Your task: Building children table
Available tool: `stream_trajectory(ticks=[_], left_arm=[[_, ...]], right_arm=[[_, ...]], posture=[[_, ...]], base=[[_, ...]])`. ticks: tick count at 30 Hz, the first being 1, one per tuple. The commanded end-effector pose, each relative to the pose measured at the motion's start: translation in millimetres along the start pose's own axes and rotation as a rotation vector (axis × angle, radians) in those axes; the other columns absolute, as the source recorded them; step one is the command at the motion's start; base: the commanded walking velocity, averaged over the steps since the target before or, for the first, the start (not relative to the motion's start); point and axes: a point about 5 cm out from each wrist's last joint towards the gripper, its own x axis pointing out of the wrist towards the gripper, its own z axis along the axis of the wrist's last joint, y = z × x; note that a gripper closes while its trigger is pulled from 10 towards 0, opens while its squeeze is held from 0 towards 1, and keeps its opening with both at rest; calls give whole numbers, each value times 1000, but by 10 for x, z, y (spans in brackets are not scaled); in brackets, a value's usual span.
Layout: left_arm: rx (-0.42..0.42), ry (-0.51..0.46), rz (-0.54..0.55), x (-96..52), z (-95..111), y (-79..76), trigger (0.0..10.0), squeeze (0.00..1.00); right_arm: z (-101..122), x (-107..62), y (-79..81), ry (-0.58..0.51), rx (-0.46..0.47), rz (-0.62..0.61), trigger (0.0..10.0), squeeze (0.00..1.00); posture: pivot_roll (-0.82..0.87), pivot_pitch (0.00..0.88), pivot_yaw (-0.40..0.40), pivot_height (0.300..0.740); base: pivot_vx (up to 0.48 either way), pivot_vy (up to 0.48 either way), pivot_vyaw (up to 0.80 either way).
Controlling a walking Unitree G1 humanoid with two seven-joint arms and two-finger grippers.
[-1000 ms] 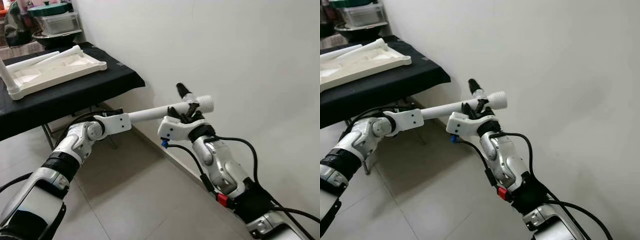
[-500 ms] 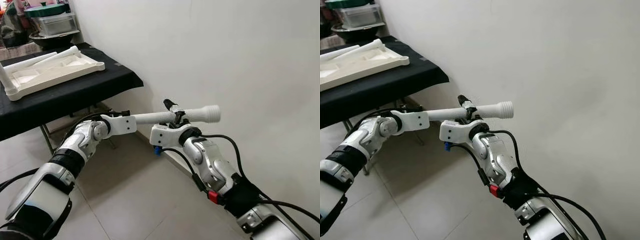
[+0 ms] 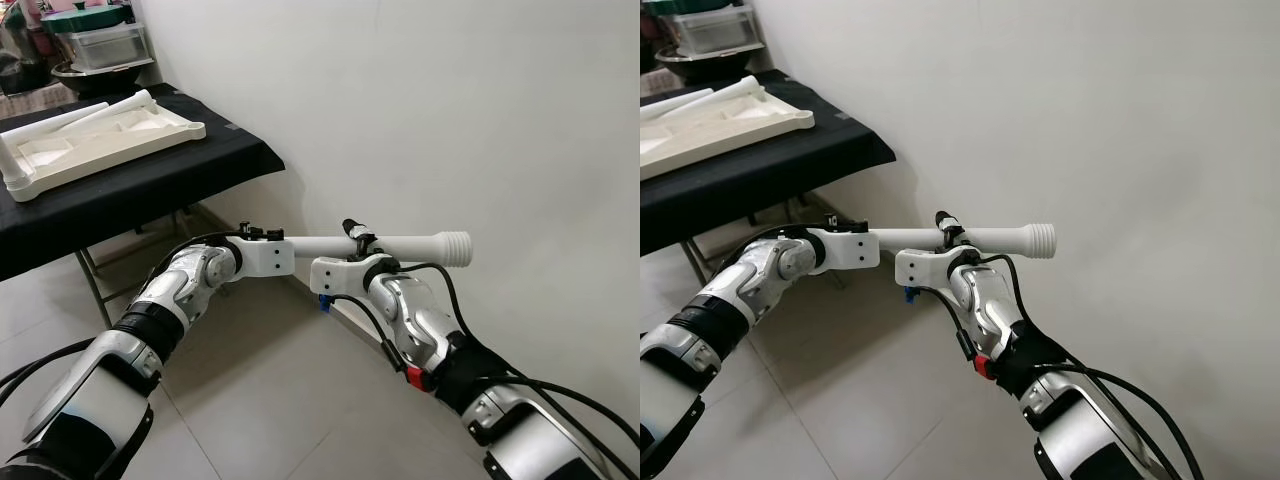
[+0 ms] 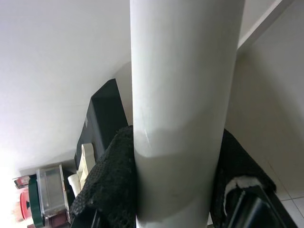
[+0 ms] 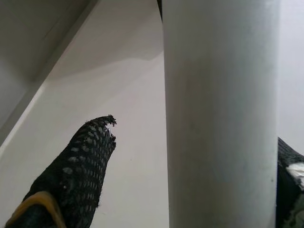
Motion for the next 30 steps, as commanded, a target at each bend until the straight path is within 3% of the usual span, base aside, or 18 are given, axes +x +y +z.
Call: stream_trajectory(ticks=[1,12,13,30], left_arm=[[5,-22,-3,-14,22,-14,10000,0],[8,-29,3,-32,23,-27,10000,0],[7,-33,4,-37,25,-31,10000,0],[-19,-32,57,-59,11,41,10000,0]], right_arm=[[-2,17,9,10,-5,14,10000,0],[-109,54,-23,51,-2,13,10000,0],[-130,67,-47,60,-4,9,0,0],[-140,81,-110,45,10,-26,0,0]], posture=[[15,62,11,740],[14,60,11,740],[15,59,8,740],[19,46,2,740]], base=[[0,0,0],[0,0,0],[0,0,0],[0,0,0]])
